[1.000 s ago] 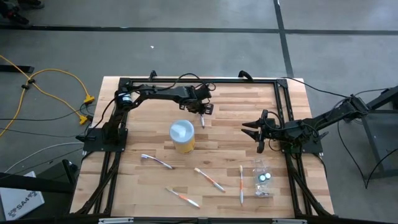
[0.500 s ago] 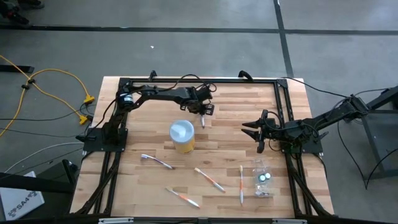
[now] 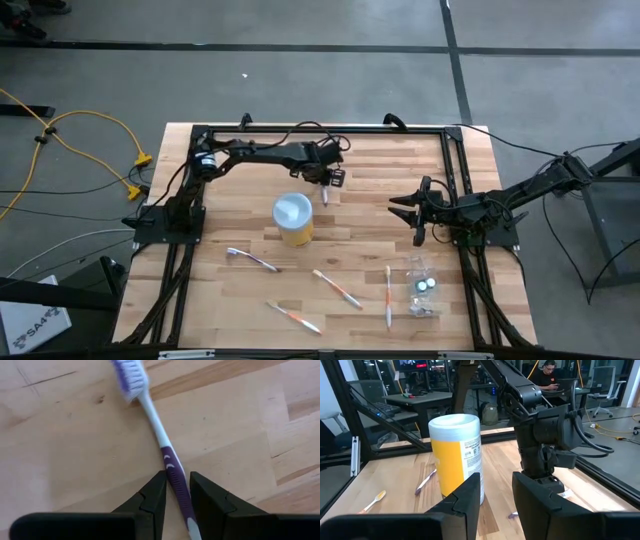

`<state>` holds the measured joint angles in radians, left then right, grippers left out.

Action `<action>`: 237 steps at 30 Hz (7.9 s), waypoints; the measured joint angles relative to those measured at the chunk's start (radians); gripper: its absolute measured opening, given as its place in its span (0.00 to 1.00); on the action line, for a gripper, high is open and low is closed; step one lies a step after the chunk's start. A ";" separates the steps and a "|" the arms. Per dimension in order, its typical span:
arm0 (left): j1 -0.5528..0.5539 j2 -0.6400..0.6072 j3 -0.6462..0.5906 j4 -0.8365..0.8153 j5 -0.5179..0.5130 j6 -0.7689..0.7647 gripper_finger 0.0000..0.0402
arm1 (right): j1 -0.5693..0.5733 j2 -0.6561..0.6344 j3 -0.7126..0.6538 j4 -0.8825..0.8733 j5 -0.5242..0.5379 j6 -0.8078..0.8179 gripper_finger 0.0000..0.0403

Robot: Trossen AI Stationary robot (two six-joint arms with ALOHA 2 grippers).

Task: Pick & Place toothbrushing station
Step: Put the top purple toothbrush in the bottom section of the transparent organizer

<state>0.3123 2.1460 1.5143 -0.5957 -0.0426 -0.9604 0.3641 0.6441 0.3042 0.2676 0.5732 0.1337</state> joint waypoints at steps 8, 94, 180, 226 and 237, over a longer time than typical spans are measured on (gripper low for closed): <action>-0.028 0.001 0.004 -0.011 -0.008 0.002 0.16 | 0.000 0.000 0.000 -0.002 0.000 0.000 0.26; -0.088 -0.135 -0.001 0.208 -0.148 0.393 0.01 | 0.000 0.000 0.000 -0.004 0.000 -0.006 0.26; -0.296 -0.297 0.003 0.727 0.183 1.020 0.01 | 0.009 0.036 0.000 0.269 -0.079 -0.139 0.26; -0.307 -0.285 0.003 0.682 0.115 1.049 0.01 | 0.009 0.113 0.000 0.282 0.000 -0.130 0.26; -0.316 -0.287 0.003 0.678 0.116 1.043 0.01 | 0.009 0.113 0.000 0.297 -0.003 -0.129 0.26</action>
<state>-0.0032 1.8591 1.5177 0.0826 0.0730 0.0829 0.3733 0.7574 0.3038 0.5644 0.5704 0.0042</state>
